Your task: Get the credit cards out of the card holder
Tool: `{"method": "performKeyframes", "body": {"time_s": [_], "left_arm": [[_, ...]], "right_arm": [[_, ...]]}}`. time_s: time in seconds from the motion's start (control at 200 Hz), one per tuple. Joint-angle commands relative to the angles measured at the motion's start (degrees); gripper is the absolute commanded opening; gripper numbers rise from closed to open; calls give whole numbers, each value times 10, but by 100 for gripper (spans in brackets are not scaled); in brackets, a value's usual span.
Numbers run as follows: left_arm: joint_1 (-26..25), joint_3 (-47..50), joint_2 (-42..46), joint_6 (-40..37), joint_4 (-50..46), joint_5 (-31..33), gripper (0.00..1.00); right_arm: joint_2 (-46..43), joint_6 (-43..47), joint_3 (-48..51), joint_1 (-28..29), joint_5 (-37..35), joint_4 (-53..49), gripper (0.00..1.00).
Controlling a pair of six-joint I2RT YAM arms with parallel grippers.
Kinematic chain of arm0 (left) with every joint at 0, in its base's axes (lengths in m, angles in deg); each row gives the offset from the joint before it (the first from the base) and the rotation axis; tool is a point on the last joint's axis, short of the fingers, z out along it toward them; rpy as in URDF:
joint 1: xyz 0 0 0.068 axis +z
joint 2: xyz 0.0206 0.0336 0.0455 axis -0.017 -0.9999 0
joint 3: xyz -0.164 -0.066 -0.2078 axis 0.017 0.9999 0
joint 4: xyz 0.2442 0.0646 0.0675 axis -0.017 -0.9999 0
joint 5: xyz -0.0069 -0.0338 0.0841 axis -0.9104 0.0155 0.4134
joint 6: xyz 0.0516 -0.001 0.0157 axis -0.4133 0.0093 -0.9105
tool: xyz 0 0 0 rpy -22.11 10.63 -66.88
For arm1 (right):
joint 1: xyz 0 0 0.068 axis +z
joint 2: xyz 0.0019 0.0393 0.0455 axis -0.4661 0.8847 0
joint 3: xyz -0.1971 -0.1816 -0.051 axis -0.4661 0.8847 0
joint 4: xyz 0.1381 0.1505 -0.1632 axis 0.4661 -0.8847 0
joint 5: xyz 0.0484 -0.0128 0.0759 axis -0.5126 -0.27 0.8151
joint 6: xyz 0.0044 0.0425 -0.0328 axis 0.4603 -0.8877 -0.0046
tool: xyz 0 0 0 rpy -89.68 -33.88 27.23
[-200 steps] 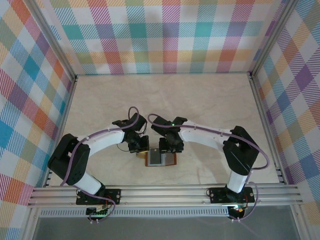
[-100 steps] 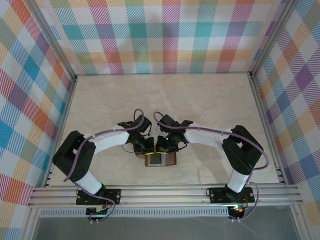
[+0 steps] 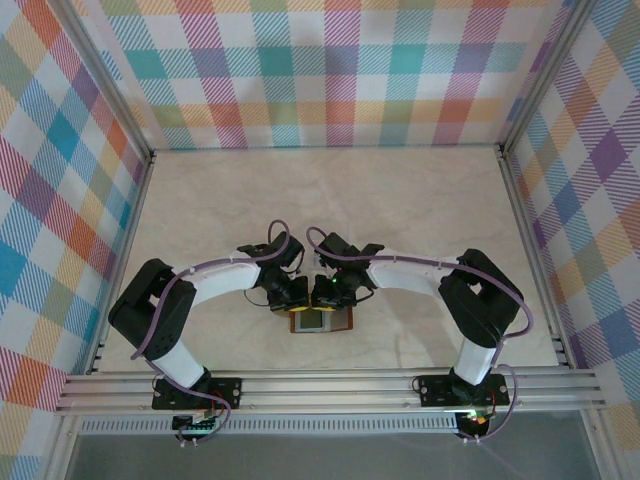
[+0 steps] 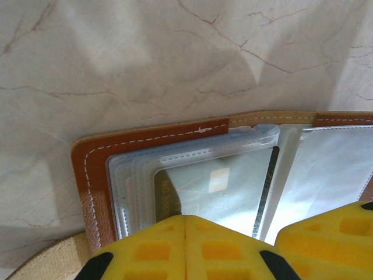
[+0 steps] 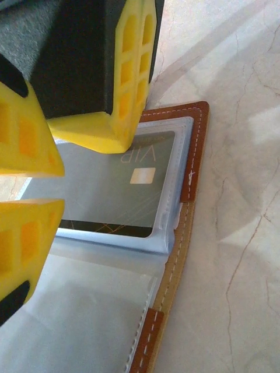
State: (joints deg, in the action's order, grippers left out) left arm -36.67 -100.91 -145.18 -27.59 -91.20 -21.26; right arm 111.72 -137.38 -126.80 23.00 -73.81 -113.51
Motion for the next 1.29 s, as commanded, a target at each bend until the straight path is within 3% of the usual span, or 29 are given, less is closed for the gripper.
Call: {"method": "performKeyframes", "body": {"time_s": [0.0,0.55,1.29], "left_arm": [[-6,10,-6,-2,-9,11,7],[-8,8,-2,-1,-18,22,7],[-11,4,-1,-2,-26,32,7]], "right_arm": [[0,-6,6,-4,9,9,19],[9,-13,27,-17,50,62,21],[18,2,23,-17,-11,3,26]]}}
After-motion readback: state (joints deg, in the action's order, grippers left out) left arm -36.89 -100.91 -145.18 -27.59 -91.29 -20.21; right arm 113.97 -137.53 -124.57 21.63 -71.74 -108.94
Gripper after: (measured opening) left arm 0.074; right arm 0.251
